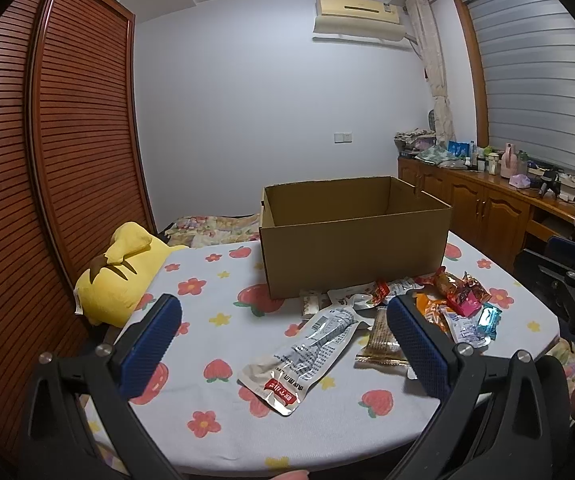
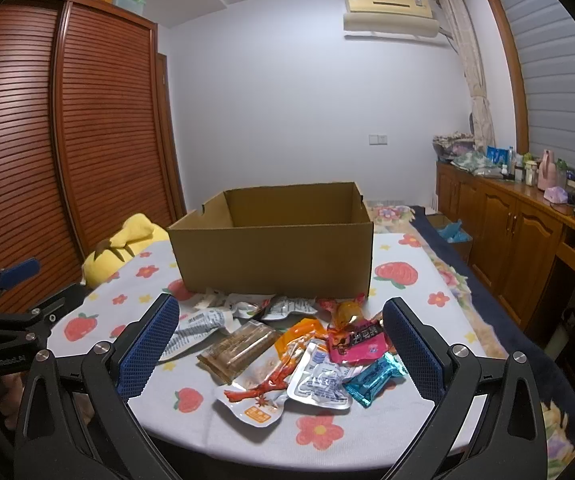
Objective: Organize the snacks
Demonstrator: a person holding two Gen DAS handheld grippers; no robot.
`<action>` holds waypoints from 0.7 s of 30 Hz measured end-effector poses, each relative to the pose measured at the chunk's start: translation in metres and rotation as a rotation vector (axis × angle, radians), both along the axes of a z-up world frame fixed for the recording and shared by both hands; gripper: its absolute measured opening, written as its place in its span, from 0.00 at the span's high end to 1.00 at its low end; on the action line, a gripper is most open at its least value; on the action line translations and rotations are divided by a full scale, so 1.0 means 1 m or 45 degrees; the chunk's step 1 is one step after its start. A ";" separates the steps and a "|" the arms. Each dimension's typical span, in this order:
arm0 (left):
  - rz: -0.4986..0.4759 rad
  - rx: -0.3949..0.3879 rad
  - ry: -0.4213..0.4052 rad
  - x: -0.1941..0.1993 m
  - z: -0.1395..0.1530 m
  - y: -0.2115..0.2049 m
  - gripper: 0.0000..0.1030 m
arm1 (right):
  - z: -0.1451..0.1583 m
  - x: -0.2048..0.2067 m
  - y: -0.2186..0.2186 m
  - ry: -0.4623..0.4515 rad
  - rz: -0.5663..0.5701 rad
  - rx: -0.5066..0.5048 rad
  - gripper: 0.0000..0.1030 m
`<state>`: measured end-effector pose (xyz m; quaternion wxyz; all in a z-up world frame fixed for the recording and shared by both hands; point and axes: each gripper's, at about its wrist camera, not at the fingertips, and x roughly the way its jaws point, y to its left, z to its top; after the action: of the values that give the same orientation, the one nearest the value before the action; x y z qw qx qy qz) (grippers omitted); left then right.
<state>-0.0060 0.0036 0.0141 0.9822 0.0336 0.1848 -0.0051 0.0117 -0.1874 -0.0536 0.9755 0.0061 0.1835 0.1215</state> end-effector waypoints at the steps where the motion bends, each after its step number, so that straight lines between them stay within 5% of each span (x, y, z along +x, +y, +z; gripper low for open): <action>1: -0.001 0.001 -0.001 0.000 0.000 0.000 0.00 | 0.000 0.000 0.000 0.000 0.000 0.000 0.00; 21: -0.005 0.003 -0.006 -0.004 0.001 -0.003 0.00 | 0.000 -0.001 0.000 -0.005 -0.001 0.000 0.00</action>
<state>-0.0101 0.0001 0.0153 0.9826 0.0352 0.1825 -0.0067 0.0111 -0.1878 -0.0536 0.9759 0.0059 0.1814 0.1214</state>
